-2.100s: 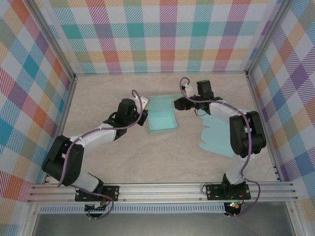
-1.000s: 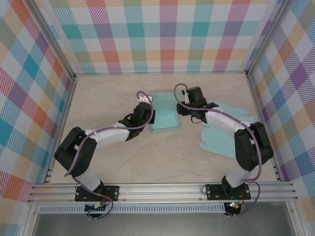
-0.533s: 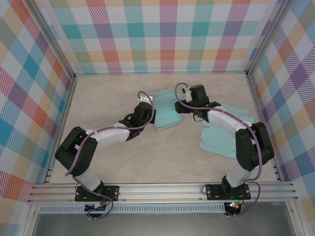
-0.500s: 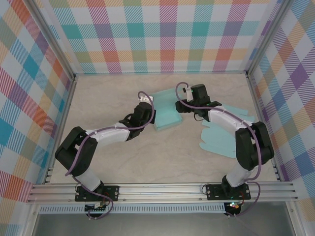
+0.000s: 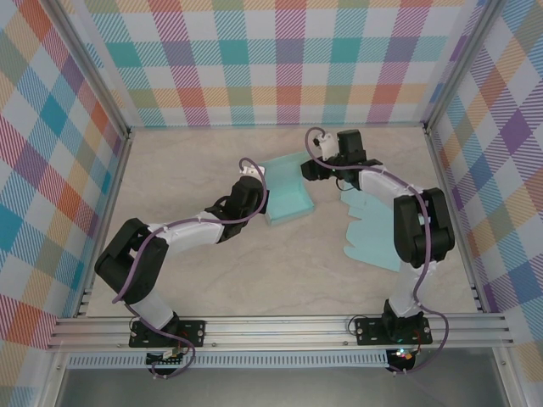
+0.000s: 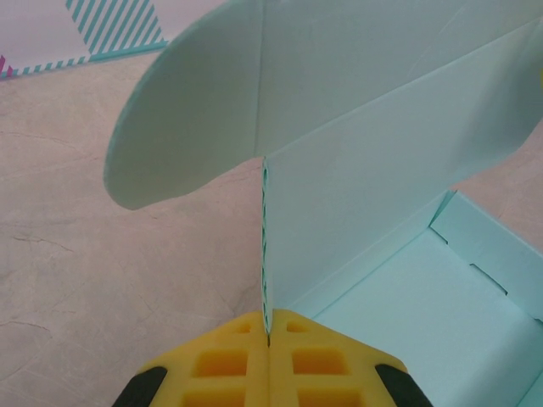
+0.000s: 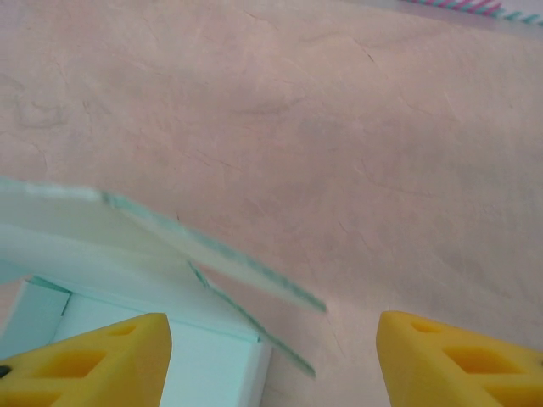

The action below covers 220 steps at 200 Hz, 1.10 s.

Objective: Fold the paper box

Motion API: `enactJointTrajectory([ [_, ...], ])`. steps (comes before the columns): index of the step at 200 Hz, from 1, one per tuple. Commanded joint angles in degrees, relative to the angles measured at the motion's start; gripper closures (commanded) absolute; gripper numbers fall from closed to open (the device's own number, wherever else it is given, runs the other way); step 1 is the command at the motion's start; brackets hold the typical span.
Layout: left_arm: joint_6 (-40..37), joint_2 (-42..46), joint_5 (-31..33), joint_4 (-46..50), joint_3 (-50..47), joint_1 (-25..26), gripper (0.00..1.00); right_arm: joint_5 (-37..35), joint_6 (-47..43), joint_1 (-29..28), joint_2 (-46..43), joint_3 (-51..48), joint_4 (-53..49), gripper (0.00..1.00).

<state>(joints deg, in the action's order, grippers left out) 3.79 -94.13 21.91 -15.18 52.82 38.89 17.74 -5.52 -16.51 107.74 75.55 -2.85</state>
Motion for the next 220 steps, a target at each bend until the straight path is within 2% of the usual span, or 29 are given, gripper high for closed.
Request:
enactJointTrajectory([
  [1,-1.14,-0.34,-0.71,0.24,1.85,0.39,1.00,4.17,-3.08,0.28,1.61,3.16,-2.08,0.37],
  [63,-0.64,-1.10,-0.39,0.59,2.78,0.39,1.00,5.18,-1.85,0.23,0.47,2.02,-3.34,0.52],
  [87,0.55,-1.71,0.17,0.59,3.19,0.40,1.00,2.54,-0.64,0.17,-0.33,0.82,-4.07,0.56],
  [118,2.73,-2.68,1.05,1.25,4.05,0.35,1.00,-0.03,3.46,-0.17,-1.80,-1.22,-3.96,0.69],
  [136,4.53,-3.15,1.11,1.47,4.70,0.39,1.00,-0.46,4.40,-0.79,-2.67,-1.79,-3.98,0.73],
  [174,9.11,-4.50,1.25,1.03,5.89,0.61,1.00,-4.42,7.26,-3.87,-3.70,-2.16,-3.90,0.82],
  [220,12.97,-6.14,4.77,2.61,8.34,1.50,1.00,-11.22,12.99,-8.01,-3.85,-2.59,-2.38,0.94],
])
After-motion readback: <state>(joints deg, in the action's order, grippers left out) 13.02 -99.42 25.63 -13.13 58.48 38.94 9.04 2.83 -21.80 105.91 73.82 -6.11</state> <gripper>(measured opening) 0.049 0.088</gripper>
